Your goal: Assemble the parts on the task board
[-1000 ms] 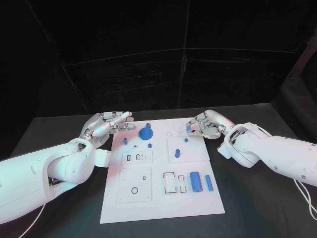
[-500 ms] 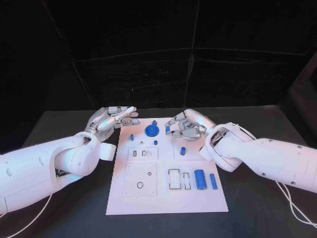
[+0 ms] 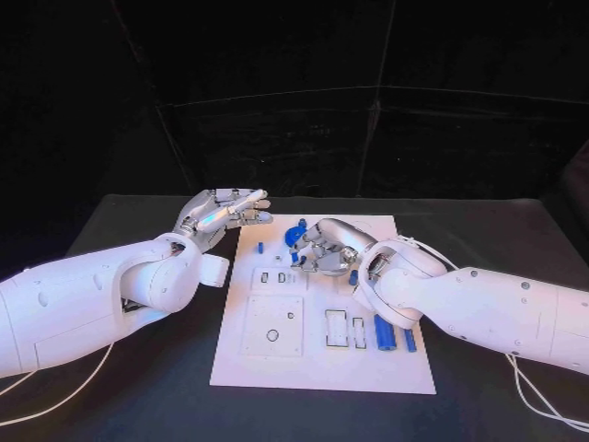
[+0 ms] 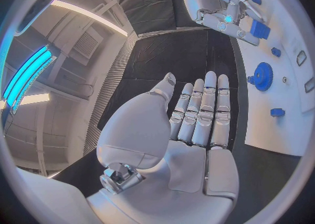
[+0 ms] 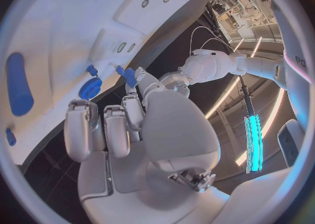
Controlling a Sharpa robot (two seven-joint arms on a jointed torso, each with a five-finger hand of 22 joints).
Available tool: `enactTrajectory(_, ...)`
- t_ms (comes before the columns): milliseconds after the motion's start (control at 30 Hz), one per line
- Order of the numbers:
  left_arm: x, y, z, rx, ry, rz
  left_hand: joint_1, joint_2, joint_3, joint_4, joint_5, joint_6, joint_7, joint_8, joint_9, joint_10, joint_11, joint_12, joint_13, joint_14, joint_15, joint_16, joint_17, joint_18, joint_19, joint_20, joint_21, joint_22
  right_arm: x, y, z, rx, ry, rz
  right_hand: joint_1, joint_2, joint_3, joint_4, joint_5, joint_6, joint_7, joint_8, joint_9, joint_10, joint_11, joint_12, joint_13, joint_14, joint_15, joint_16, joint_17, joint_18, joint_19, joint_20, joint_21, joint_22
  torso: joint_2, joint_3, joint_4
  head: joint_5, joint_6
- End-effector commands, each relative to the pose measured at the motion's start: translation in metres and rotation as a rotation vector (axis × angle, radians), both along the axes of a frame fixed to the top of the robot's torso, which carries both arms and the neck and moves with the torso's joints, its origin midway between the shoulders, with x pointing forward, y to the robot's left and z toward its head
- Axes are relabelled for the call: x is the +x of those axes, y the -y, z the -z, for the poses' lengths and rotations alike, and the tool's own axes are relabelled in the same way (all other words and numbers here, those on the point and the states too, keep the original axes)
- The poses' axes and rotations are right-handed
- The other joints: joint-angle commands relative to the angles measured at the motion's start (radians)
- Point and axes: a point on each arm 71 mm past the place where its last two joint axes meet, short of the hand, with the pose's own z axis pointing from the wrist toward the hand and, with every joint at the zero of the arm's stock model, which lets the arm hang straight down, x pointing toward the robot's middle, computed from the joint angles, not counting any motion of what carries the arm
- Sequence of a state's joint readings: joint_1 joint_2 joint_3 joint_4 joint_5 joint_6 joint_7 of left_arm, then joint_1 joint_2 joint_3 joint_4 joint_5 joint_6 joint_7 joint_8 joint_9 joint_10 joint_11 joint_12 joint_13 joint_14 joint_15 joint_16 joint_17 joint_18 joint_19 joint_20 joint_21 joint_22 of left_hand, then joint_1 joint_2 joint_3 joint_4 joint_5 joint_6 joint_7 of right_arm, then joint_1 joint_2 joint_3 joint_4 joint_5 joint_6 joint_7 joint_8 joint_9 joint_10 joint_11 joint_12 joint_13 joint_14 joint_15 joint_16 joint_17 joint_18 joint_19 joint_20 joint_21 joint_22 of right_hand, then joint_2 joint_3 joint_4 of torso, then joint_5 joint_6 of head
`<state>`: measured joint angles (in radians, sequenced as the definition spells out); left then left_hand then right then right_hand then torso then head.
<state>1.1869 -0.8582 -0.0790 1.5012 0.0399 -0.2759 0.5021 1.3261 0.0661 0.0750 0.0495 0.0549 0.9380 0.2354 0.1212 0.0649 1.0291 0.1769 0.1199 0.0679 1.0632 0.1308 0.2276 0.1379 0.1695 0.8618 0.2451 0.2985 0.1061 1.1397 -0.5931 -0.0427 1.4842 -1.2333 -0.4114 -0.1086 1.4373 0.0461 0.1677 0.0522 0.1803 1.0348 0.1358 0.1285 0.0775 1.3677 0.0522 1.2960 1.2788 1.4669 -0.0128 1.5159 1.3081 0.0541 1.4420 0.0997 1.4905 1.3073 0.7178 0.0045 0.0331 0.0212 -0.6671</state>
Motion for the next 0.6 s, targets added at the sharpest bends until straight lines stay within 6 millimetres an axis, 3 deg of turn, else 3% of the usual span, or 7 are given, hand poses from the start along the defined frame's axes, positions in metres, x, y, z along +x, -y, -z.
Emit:
enactTrajectory(33,0.001,0.001,-0.003,-0.001,0.025,-0.009,0.01,-0.002,-0.002,-0.006,0.003,-0.009,0.001,0.0,0.001,-0.006,0.003,-0.001,-0.001,-0.001,0.003,-0.006,0.001,0.013,0.008,0.001,-0.005,-0.002,0.0,-0.004,0.006,-0.102,0.03,0.008,-0.008,-0.002,0.006,-0.002,0.004,0.007,0.0,0.007,0.001,-0.006,-0.001,-0.002,0.0,0.076,-0.004,0.006,0.13,-0.014,-0.002,-0.003,0.003,0.092,0.0,0.001,-0.0021,0.006,-0.005)
enactTrajectory(167,0.001,0.002,-0.003,-0.002,0.026,-0.007,0.01,-0.002,-0.002,-0.006,0.003,-0.009,0.001,0.0,0.001,-0.006,0.003,-0.001,-0.001,-0.001,0.003,-0.006,0.001,0.013,0.008,0.001,-0.005,-0.002,-0.002,-0.01,0.014,-0.128,0.039,0.0,-0.012,-0.006,0.006,-0.002,0.007,0.006,0.0,0.006,0.0,-0.006,0.0,-0.001,0.001,0.076,-0.004,0.006,0.13,-0.014,-0.003,-0.003,0.003,0.092,0.001,0.003,-0.0022,0.008,-0.011)
enactTrajectory(600,0.001,0.003,-0.003,-0.004,0.024,-0.001,0.01,-0.002,-0.002,-0.006,0.003,-0.009,0.001,0.0,0.001,-0.006,0.003,-0.001,-0.001,-0.001,0.003,-0.006,0.001,0.013,0.008,0.001,-0.005,-0.002,-0.003,-0.018,0.024,-0.138,0.03,0.003,-0.015,-0.009,0.006,-0.001,0.008,0.005,0.001,0.005,0.0,-0.007,0.0,-0.003,0.0,0.075,-0.004,0.005,0.128,-0.014,-0.004,-0.003,0.002,0.09,0.001,0.002,-0.0011,0.017,-0.021)
